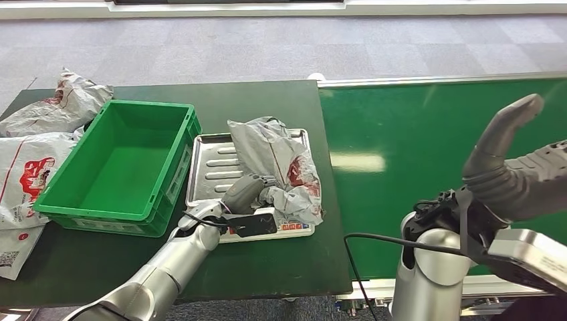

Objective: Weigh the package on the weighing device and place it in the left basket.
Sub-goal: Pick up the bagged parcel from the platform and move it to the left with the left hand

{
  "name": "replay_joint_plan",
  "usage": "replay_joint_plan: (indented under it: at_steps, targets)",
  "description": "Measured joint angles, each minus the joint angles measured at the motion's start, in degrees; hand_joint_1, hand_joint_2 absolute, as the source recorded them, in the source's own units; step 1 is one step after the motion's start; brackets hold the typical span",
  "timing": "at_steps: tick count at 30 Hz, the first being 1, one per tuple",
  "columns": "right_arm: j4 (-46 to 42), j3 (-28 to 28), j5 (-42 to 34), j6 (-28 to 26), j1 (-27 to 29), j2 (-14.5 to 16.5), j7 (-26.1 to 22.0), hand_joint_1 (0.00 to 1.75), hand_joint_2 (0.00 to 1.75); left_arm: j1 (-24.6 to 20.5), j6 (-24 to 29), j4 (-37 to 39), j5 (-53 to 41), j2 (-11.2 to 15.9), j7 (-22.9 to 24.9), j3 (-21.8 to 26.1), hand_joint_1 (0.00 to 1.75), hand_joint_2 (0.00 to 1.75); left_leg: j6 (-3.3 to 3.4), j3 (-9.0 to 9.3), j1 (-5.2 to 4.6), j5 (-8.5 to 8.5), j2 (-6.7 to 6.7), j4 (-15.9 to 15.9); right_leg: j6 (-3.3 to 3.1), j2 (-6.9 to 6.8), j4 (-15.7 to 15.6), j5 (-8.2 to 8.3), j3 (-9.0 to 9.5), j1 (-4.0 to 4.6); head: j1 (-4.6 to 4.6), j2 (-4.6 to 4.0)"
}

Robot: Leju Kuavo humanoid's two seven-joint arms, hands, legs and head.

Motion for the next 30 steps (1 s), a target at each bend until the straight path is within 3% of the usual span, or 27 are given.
replay_joint_plan:
  at_steps: [25, 28, 30]
  targets:
    - [2.60, -0.02, 0.15, -0.01, 0.01, 0.00, 0.00, 0.00, 1.75, -0.06, -0.80, -0.20, 2.54, -0.02, -1.64, 0.26, 1.75, 1.75, 0.00, -0.01, 0.00, 0.00, -0.01, 0.00, 0.00, -0.01, 0.00, 0.00, 0.00, 0.00, 0.00, 0.00]
    - [3.43, -0.07, 0.19, -0.01, 0.00, 0.00, 0.00, 0.00, 1.75, 0.56, 2.24, -1.61, 6.74, -0.20, -3.83, 1.71, 1.75, 1.75, 0.00, -0.02, 0.00, 0.00, 0.00, 0.00, 0.00, 0.00, 0.00, 0.00, -0.01, 0.00, -0.01, 0.00]
    - [3.85, -0.16, 0.17, -0.01, 0.00, 0.00, 0.00, 0.00, 1.75, 1.11, 8.73, -3.75, 10.00, -0.50, -4.84, 3.95, 1.75, 1.75, 0.00, -0.04, 0.00, 0.00, 0.00, 0.00, 0.00, 0.00, 0.01, 0.00, -0.03, 0.00, -0.01, 0.00]
